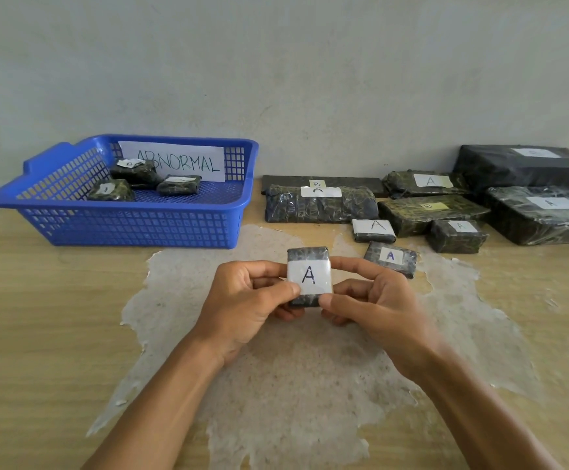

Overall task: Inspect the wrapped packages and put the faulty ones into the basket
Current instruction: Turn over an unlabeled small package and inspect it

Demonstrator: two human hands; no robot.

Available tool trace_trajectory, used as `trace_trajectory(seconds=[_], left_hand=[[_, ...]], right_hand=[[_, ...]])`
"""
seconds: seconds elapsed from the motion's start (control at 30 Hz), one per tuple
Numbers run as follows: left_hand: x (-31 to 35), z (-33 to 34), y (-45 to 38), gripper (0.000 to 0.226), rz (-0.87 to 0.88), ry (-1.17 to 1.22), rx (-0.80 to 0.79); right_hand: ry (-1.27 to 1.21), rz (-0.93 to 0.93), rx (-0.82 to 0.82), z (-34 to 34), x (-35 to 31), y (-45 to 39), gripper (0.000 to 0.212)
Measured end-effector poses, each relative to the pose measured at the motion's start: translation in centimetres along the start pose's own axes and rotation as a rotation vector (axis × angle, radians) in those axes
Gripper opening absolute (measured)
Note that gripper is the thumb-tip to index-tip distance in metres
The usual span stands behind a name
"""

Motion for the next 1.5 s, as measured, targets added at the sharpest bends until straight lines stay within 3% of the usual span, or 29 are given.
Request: trace_trajectory(seconds=[0.3, 0.67, 0.8, 0.9, 1.0, 1.1, 1.2, 1.37, 1.5], left_hand=[[-0.07, 0.31, 0.17, 0.03, 0.001, -0.005, -0.142], [-0.54, 0.33, -0.12, 0.036, 0.034, -0.059, -0.117], [-0.6, 0.2, -0.39, 0.03, 0.039, 0.045, -0.135], [-0.68, 0.09, -0.48, 0.037, 0.007, 0.191, -0.176], [-0.67, 0.19, -0.44, 0.042, -0.019, 0.191, -0.23], [-0.87, 0.06, -0.51, 0.042, -0.033, 0.196, -0.178], [-0.93, -0.17, -0.56, 0.025, -0.007, 0.164, -0.126], [-0.76, 0.03, -0.26, 0.051, 0.048, -0.04, -0.093], [-0.86, 0.14, -0.23, 0.037, 0.095, -0.107, 0.003]], right_hand=[[-0.017, -0.035, 0.071, -0.06, 0.55, -0.31, 0.047], [-0.027, -0.053, 0.04, 0.07, 0.77, -0.33, 0.047], [-0.15, -0.042, -0.012, -0.09, 0.3, -0.31, 0.038], [-0.248, -0.052, -0.032, -0.38, 0.33, -0.41, 0.047], [-0.255, -0.101, -0.093, -0.58, 0.36, -0.29, 0.053], [-0.249, -0.112, -0.115, -0.48, 0.26, -0.19, 0.045], [-0.251, -0.123, -0.028, -0.59, 0.36, -0.19, 0.041], [-0.253, -0.115, 0.104, -0.59, 0.63, -0.2, 0.032], [-0.208, -0.08, 0.128, -0.33, 0.67, -0.2, 0.023]])
Point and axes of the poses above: each hand's wrist, its own y-axis away from the middle knuckle, its own z-axis out of the palm, x = y × z, the point moved 2 cm from there along -y, towards the middle knuckle, and after that the axes turned 11 degrees about -x, right-handed, at the moved point
